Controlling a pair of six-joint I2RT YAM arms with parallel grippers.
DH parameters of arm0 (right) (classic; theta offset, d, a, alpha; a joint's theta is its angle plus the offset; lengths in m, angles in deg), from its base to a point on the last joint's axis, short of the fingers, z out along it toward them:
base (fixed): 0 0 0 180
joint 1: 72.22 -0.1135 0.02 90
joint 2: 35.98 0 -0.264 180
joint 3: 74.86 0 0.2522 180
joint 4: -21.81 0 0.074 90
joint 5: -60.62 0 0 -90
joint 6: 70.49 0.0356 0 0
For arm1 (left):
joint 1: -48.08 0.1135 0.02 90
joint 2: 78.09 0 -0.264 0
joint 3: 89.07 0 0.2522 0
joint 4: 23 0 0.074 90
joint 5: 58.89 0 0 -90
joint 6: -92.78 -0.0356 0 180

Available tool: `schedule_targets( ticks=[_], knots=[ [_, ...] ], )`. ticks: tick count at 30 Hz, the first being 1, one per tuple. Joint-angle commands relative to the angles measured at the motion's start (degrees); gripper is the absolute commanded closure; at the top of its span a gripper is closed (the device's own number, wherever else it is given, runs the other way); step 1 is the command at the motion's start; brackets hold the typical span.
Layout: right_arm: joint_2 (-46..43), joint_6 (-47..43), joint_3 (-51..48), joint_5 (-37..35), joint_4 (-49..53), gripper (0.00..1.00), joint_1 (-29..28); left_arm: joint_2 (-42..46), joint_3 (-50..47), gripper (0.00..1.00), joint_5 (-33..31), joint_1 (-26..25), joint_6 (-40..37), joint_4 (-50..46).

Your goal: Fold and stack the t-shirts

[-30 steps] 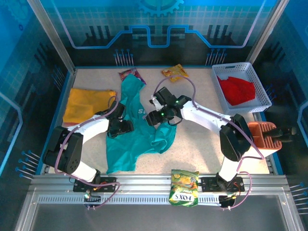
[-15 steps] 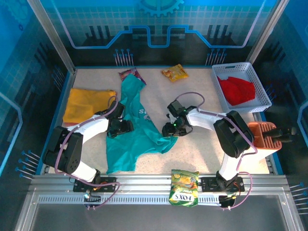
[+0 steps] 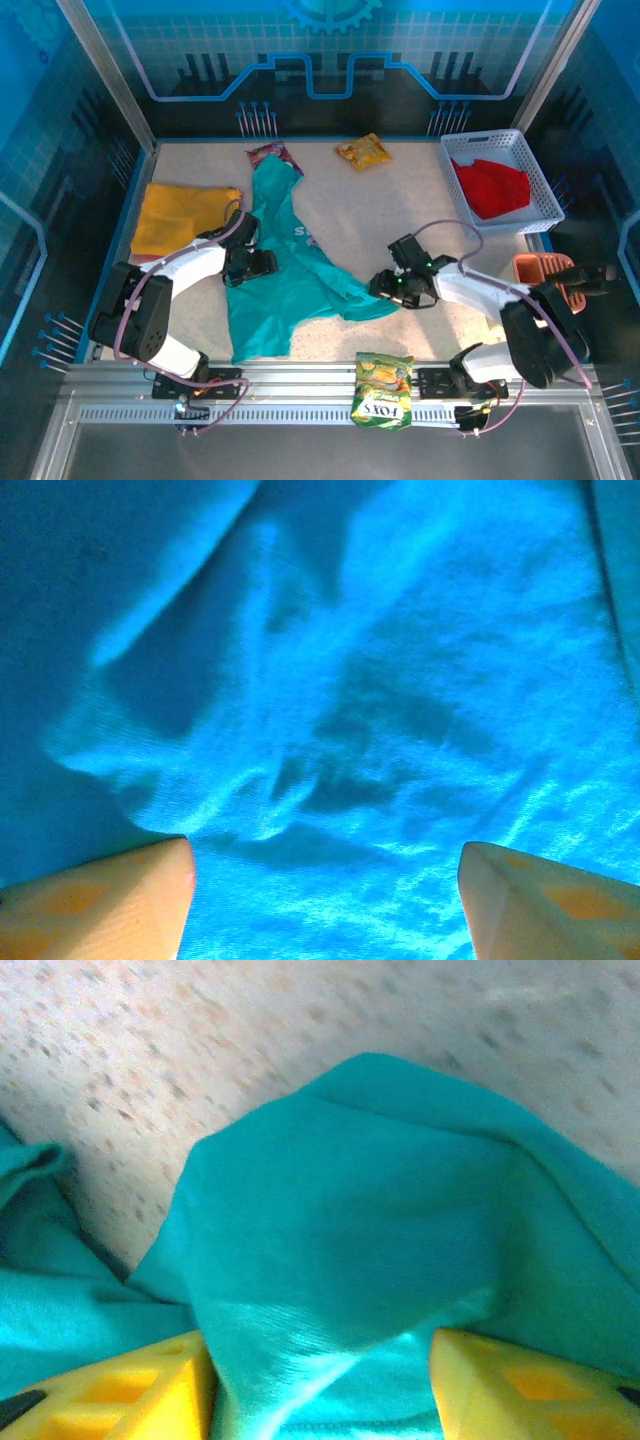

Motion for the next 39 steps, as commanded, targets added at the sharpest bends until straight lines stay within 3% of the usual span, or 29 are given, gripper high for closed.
schedule_targets(
  ticks=[1, 6, 11, 23, 27, 32, 39],
  knots=[
    [-5.8, 6.0, 0.3, -5.8, 6.0, 0.4, -1.8, 0.1, 0.1, 0.29, 0.8, 0.4, -0.6, -0.7],
    [-5.5, -1.3, 6.3, -5.0, 3.9, 0.38, -1.9, -0.2, 0.3, 0.29, 1.1, 0.4, -0.7, -0.3],
    [5.5, -8.3, 14.3, 5.8, -0.8, 0.39, -1.6, -0.2, 0.5, 0.29, 1.6, 0.4, -0.6, -0.3],
    [16.5, -4.6, 16.4, 15.2, -10.8, 0.39, -3.3, 0.9, -0.5, 0.29, 1.6, 0.4, -0.5, -0.5],
    [16.5, -5.0, 17.1, 14.7, -12.5, 0.43, -4.9, 0.6, -0.2, 0.29, 1.7, 0.4, -0.6, -0.6],
    [15.8, -11.8, 22.8, 9.8, -5.8, 0.43, -8.7, 0.4, 0.0, 0.29, 1.7, 0.4, -0.7, -0.7],
    [16.4, -14.8, 24.9, 10.9, -5.0, 0.44, -12.1, 0.0, 0.1, 0.29, 2.0, 0.3, -0.6, -0.2]
  ],
)
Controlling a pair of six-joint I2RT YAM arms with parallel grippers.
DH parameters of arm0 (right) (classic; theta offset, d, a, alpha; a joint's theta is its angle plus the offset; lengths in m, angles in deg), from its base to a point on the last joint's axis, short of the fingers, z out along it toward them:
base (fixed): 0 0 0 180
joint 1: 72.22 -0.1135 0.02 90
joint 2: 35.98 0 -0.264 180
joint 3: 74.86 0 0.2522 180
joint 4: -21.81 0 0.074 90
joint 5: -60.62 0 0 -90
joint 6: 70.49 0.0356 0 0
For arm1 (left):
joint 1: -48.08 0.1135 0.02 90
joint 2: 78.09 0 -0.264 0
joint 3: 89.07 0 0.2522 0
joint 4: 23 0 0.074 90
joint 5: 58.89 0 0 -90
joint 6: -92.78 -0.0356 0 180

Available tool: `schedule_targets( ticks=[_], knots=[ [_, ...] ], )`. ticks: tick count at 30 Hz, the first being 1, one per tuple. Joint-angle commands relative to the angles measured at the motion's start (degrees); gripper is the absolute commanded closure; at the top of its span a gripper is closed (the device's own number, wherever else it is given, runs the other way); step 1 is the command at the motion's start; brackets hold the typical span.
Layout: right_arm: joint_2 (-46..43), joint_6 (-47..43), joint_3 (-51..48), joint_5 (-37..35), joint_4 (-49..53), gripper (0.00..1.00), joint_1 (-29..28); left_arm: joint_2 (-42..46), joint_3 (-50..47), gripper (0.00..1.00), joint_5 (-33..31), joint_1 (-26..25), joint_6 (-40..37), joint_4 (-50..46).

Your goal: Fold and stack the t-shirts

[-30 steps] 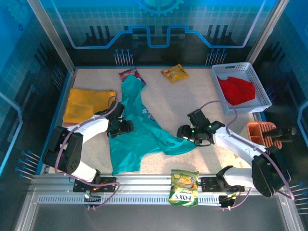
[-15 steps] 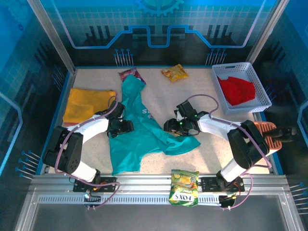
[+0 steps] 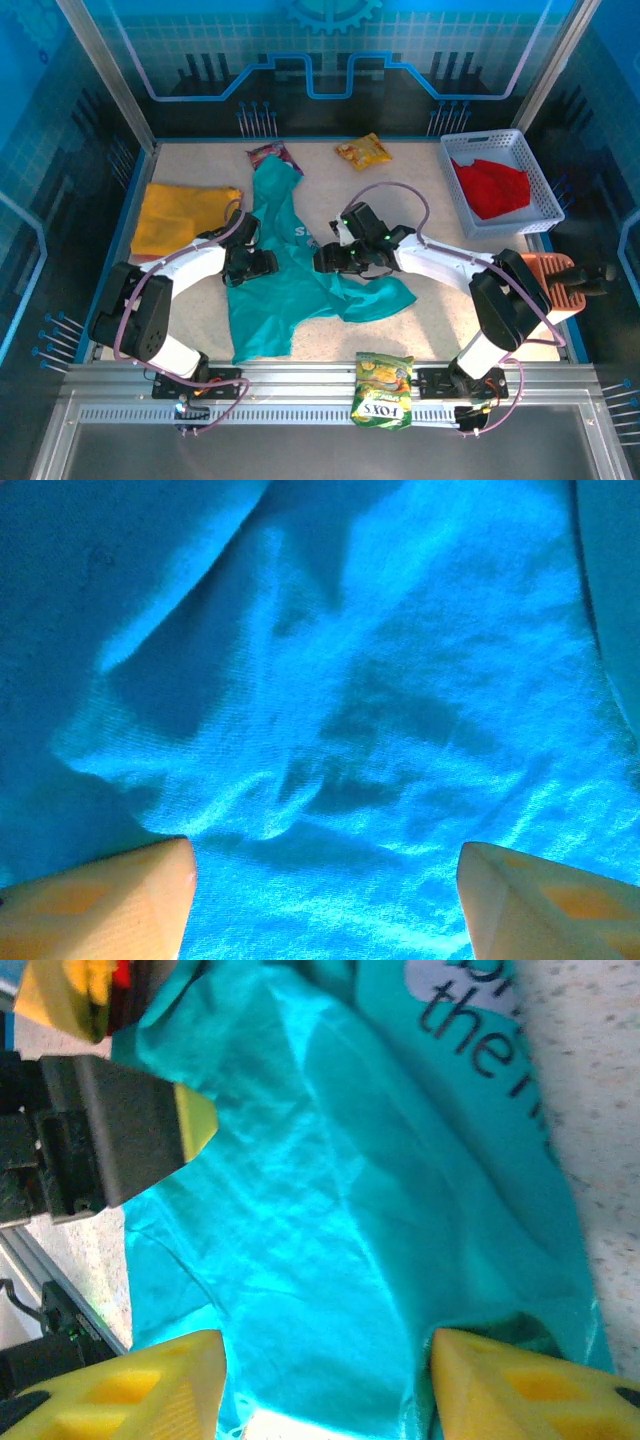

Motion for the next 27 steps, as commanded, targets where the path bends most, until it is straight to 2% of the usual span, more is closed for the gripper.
schedule_targets(
  ticks=[1, 16, 24, 27],
  knots=[
    [0.2, -2.9, 1.0, -0.5, 2.8, 0.44, -1.6, 0.1, 0.1, 0.29, 1.6, 0.4, -0.5, -0.3],
    [0.9, -3.8, 2.8, -9.2, 8.6, 0.51, -2.4, 0.2, -0.9, 0.3, 1.7, 0.3, -0.4, 0.3],
    [-1.6, -5.6, 5.5, -13.6, 13.6, 0.49, -1.1, 0.2, -0.8, 0.3, 1.6, 0.4, -0.4, 0.3],
    [-1.8, -5.6, 6.0, -13.8, 15.5, 0.44, 0.3, 0.2, -0.8, 0.3, 1.8, 0.3, -0.4, 0.2]
  ],
)
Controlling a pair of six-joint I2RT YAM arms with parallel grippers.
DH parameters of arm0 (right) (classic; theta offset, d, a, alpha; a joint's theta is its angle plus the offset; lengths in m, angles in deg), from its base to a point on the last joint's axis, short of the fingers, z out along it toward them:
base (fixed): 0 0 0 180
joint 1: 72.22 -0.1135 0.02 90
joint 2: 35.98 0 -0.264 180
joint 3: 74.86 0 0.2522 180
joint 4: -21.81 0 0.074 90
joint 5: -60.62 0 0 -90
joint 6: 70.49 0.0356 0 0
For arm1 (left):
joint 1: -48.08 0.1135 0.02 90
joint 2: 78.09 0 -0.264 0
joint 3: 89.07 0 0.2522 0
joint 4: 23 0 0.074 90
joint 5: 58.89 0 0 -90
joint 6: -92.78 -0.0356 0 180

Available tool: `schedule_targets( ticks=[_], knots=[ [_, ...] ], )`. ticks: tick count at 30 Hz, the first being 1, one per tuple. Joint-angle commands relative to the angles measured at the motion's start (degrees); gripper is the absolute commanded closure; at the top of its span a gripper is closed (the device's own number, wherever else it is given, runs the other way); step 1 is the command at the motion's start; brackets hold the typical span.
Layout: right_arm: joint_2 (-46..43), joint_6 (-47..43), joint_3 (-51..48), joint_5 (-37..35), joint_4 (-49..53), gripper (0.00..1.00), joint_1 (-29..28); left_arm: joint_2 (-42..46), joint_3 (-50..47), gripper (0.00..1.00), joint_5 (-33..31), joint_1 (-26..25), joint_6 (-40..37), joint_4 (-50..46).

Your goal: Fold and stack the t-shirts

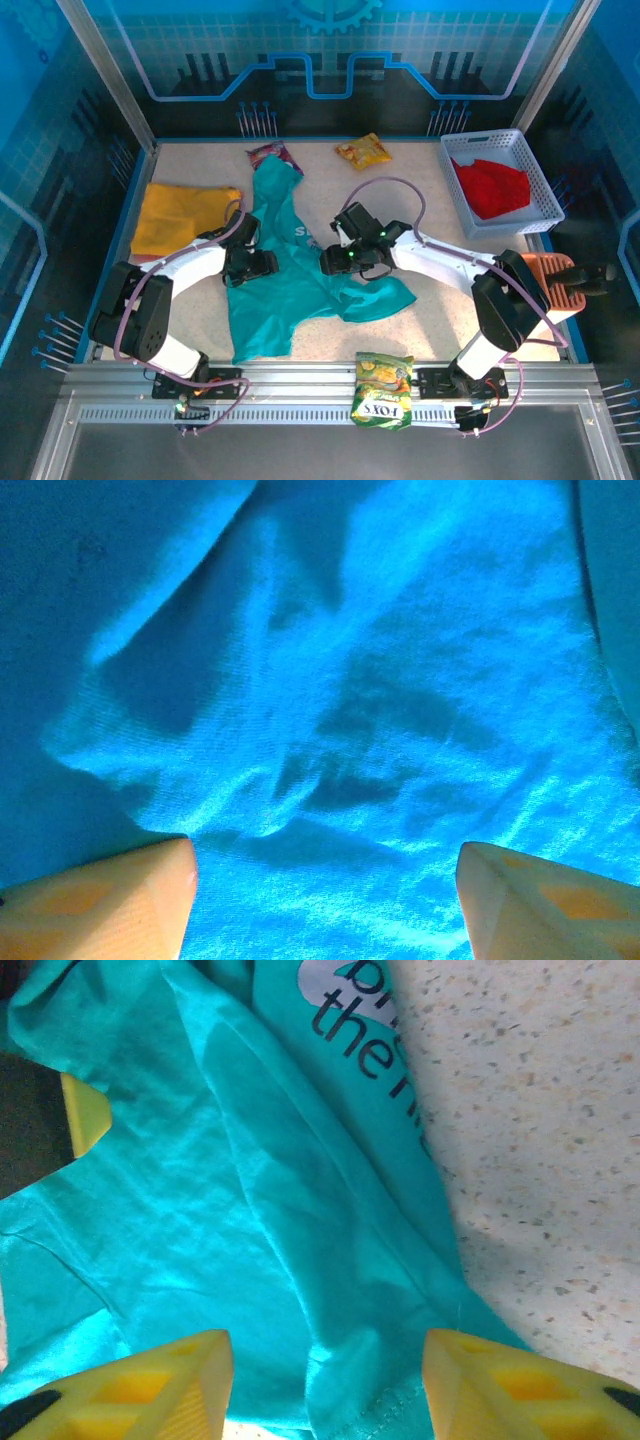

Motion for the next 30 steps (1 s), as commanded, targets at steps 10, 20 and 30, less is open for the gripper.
schedule_targets(
  ticks=[10, 20, 30],
  knots=[
    [1.7, 1.9, 0.0, 6.3, 8.3, 0.31, 9.3, 0.1, -0.7, 0.3, 1.3, 0.3, -0.4, 0.1],
    [7.0, 5.2, -2.3, 15.3, -0.2, 0.44, 11.7, 0.1, -0.7, 0.3, 1.4, 0.3, -0.3, 0.0],
    [9.2, 8.9, -4.8, 20.1, -6.2, 0.51, 11.6, 0.4, -0.9, 0.29, 1.2, 0.3, -0.3, 0.0]
  ],
)
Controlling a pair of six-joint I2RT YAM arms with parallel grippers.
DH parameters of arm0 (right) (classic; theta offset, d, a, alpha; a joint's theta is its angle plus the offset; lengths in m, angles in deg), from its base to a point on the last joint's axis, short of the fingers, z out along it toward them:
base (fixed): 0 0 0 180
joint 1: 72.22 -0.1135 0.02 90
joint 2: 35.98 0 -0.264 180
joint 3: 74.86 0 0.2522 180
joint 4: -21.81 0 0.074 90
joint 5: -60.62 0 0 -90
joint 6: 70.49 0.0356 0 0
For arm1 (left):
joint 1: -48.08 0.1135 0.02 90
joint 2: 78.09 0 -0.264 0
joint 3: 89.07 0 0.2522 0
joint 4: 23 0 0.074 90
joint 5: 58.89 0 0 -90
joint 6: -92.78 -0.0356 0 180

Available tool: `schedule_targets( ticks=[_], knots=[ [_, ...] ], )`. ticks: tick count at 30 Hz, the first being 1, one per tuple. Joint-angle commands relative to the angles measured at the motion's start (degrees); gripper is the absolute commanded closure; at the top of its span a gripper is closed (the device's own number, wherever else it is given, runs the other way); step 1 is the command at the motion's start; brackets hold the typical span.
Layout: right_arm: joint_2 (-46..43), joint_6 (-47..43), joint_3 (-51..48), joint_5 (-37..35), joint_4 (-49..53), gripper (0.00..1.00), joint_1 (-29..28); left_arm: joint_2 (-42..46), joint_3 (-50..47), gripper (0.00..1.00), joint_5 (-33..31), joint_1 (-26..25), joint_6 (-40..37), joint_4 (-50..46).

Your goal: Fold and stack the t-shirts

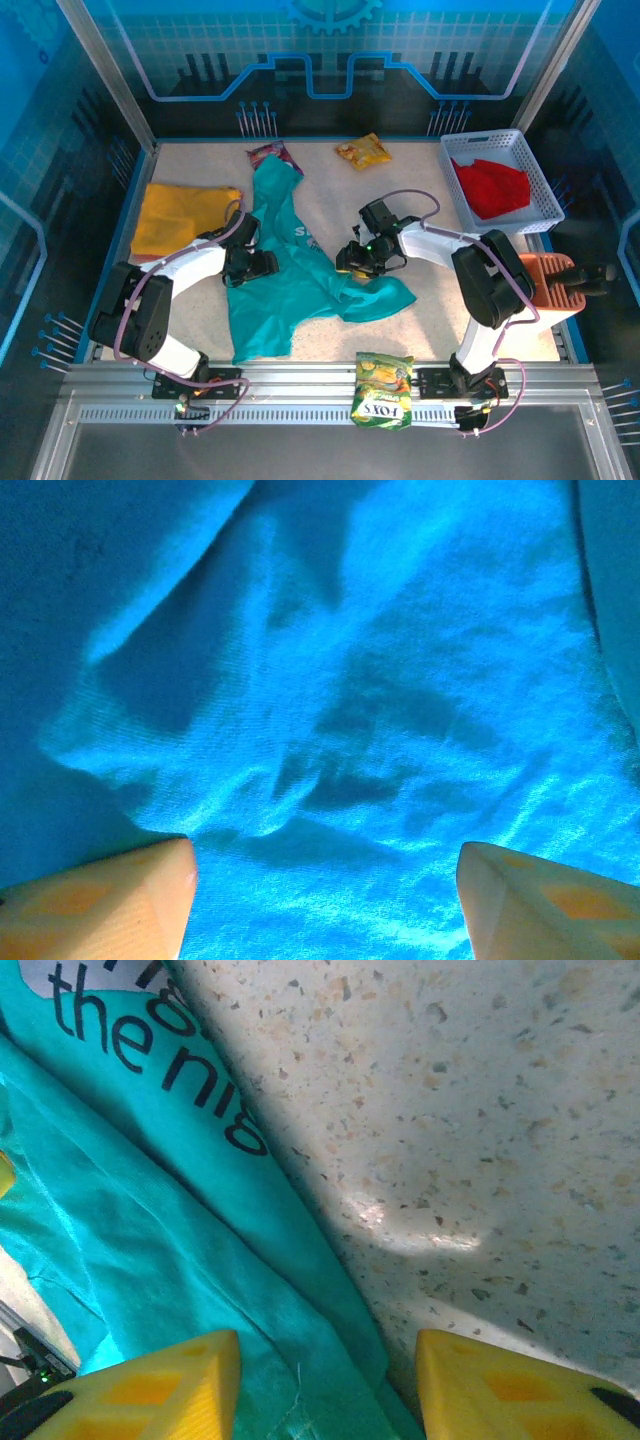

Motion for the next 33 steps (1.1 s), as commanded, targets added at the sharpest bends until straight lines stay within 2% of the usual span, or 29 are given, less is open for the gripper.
schedule_targets(
  ticks=[1, 5, 8, 17, 25, 33],
  knots=[
    [0.6, 1.6, -1.1, 2.7, -2.1, 0.52, 0.1, 0.3, -0.7, 0.29, 1.1, 0.3, -0.3, -0.1],
    [0.3, 2.0, -1.6, 2.8, -2.6, 0.56, 0.0, 0.2, -0.5, 0.29, 1.2, 0.3, -0.4, 0.0],
    [-0.1, 2.4, -1.8, 2.7, -2.9, 0.64, 0.0, 0.2, -0.2, 0.29, 1.3, 0.3, -0.4, -0.1],
    [-3.0, 0.0, 0.3, -3.5, 2.2, 1.0, 0.0, 0.6, -0.2, 0.3, 1.1, 0.3, -0.6, -0.6],
    [-6.5, -8.1, 10.6, -13.8, 13.4, 1.0, 1.4, 1.2, 0.1, 0.3, 0.7, 0.3, -0.8, -1.3],
    [-5.1, -16.3, 24.1, -23.7, 20.9, 1.0, 9.5, 2.2, -0.1, 0.29, 0.7, 0.3, -0.8, -2.2]
  ],
)
